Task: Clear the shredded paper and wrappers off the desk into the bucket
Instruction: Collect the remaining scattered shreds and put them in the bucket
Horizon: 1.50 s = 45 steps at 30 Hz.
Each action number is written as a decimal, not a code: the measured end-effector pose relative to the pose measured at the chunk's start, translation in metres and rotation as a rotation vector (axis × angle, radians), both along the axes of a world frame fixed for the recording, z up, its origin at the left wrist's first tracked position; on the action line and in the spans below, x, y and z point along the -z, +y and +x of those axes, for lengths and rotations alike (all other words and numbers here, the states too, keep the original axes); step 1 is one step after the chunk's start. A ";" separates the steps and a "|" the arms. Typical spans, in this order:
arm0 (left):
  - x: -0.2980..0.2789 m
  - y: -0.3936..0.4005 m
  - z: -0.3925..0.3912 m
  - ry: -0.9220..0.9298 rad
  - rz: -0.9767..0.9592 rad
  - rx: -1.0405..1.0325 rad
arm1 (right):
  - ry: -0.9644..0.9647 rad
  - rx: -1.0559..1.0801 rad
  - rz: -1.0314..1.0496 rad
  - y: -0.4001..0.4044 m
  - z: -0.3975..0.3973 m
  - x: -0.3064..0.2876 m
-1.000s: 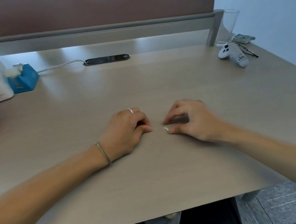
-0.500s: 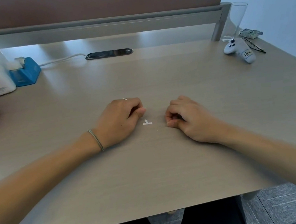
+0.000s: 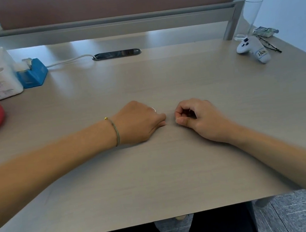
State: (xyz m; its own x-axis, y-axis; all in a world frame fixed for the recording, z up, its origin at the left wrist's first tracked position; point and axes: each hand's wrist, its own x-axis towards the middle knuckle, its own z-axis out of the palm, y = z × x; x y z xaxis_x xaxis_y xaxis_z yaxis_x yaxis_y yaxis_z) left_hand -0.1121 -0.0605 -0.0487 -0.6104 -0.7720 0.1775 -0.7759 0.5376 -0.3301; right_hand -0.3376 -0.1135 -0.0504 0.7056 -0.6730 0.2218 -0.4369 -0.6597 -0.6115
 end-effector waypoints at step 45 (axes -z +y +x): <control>-0.019 0.012 0.003 0.357 0.358 -0.268 | -0.212 0.076 0.473 -0.012 0.054 -0.028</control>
